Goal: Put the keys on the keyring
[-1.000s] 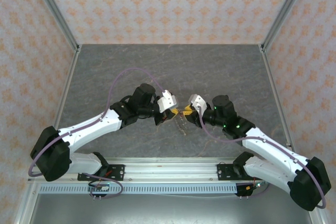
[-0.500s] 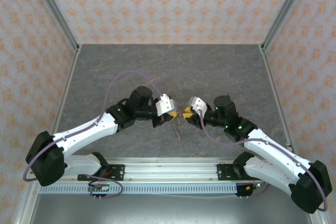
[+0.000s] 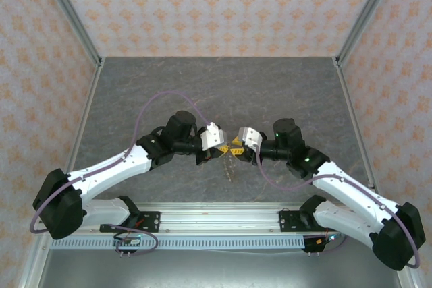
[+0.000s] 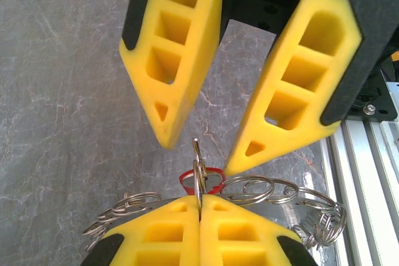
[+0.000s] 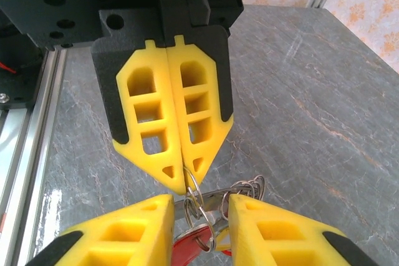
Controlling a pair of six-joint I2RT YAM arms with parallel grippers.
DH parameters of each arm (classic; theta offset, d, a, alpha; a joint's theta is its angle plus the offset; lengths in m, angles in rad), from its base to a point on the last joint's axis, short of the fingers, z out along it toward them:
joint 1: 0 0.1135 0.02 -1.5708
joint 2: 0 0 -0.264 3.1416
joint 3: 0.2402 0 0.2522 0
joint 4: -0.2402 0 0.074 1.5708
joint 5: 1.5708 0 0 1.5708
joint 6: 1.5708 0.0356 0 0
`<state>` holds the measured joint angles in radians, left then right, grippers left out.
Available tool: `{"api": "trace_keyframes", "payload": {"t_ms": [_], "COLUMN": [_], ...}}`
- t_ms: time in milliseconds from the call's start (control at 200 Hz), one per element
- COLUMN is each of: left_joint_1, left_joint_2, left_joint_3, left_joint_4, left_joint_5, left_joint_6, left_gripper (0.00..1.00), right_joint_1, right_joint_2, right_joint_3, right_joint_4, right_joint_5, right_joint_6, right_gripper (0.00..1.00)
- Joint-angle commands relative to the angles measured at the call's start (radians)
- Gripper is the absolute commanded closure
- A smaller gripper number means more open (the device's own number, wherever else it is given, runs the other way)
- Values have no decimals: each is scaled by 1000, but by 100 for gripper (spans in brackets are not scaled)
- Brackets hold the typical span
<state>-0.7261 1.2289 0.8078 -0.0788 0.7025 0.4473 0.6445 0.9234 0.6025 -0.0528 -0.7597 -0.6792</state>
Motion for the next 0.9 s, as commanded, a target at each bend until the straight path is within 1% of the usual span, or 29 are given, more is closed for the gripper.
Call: {"api": "trace_keyframes", "payload": {"t_ms": [0,75,170,325,385,505,621,751,811,896], "left_joint_1": [-4,-4,-4,-4,-4,-4,-6,-17,-24,-35], "left_joint_2": [-18,-19,-20,-20,-20,-15,2,28,44,72], "left_joint_3": [7,6,4,-4,-8,1,26,67,88,122], "left_joint_4": [45,50,54,64,72,53,-11,-105,-144,-203], "left_joint_5": [32,32,34,38,39,25,8,-20,-33,-49], "left_joint_6": [17,15,14,10,7,10,43,97,120,155], "left_gripper": [100,100,100,100,100,100,95,93,88,88], "right_joint_1": [-4,-3,-3,-5,-6,-6,-6,-5,-6,-6], "right_joint_2": [18,30,34,34,37,41,43,57,66,73], "right_joint_3": [33,27,16,3,5,12,30,60,73,84], "right_joint_4": [24,26,31,39,45,44,25,-27,-49,-67], "right_joint_5": [-20,-12,11,8,0,-13,-25,-49,-59,-58], "right_joint_6": [-18,-18,-8,2,12,18,12,-9,-21,-30], "right_gripper": [76,82,87,89,94,100,100,100,100,100]}}
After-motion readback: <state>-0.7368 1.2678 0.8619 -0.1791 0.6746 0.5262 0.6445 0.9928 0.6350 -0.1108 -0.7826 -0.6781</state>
